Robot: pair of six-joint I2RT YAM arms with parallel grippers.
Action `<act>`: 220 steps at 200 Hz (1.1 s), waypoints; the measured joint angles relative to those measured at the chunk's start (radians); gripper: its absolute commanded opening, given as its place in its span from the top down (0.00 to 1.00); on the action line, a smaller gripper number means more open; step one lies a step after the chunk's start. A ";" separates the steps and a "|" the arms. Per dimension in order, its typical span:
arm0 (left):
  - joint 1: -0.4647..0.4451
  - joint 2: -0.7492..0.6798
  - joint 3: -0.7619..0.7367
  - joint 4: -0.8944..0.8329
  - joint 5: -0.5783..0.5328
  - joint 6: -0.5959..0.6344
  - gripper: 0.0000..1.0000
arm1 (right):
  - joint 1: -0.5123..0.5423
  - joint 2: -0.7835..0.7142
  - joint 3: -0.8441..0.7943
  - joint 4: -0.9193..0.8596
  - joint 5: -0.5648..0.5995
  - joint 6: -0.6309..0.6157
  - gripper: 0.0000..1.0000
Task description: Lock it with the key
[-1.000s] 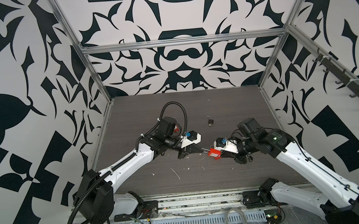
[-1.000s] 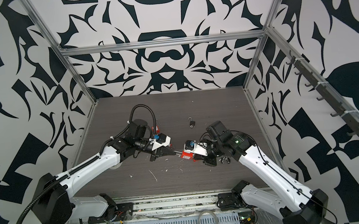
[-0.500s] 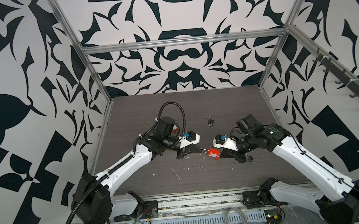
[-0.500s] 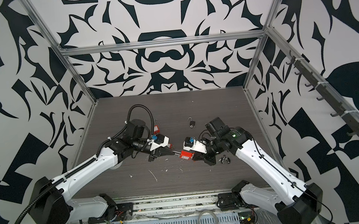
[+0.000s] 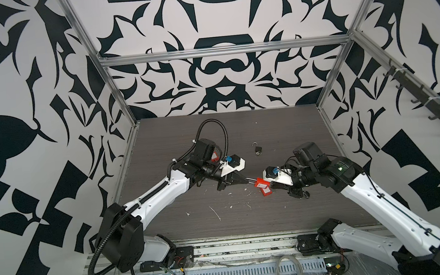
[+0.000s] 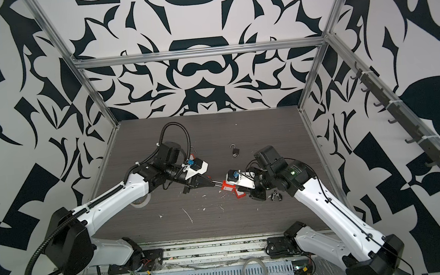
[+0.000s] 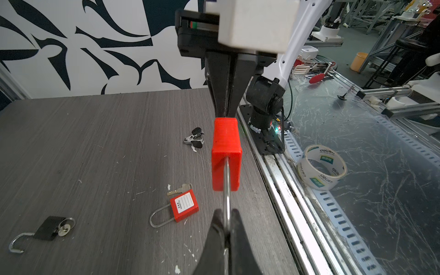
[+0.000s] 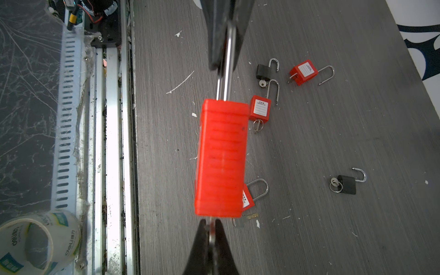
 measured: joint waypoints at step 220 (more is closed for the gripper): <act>0.078 0.100 0.201 -0.388 -0.118 0.192 1.00 | -0.085 -0.017 -0.073 -0.083 0.065 0.156 1.00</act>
